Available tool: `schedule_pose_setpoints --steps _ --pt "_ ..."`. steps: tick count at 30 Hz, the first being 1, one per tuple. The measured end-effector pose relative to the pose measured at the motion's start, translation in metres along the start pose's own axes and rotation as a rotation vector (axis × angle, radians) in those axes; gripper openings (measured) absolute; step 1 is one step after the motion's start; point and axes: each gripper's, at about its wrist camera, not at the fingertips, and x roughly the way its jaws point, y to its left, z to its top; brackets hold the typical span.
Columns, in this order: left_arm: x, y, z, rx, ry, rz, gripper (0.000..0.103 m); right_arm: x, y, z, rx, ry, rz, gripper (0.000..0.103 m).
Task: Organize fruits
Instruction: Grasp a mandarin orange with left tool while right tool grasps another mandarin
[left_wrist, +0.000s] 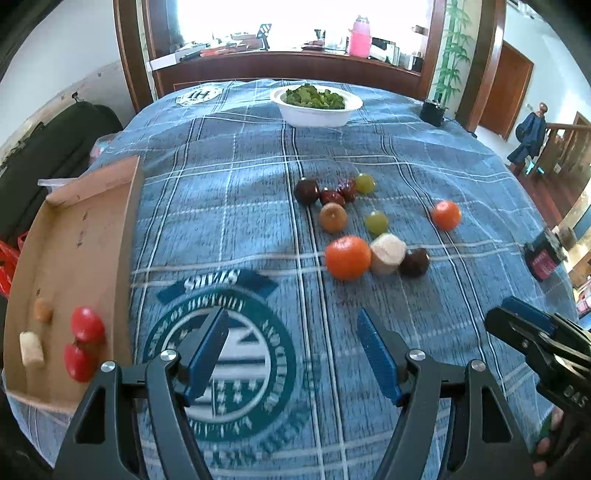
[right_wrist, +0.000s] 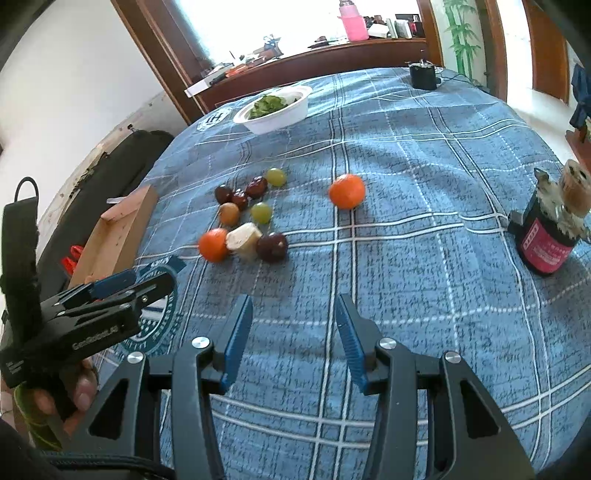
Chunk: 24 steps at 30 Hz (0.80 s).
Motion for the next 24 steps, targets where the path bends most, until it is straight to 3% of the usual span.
schedule_pose_setpoints --steps 17,24 --pt "0.05 -0.019 0.029 0.037 0.065 -0.056 0.07 0.054 -0.028 0.061 0.083 0.001 -0.069 0.048" --pt "0.059 -0.027 0.03 0.044 0.076 -0.129 0.047 0.081 -0.034 0.076 0.122 0.011 -0.076 0.048"
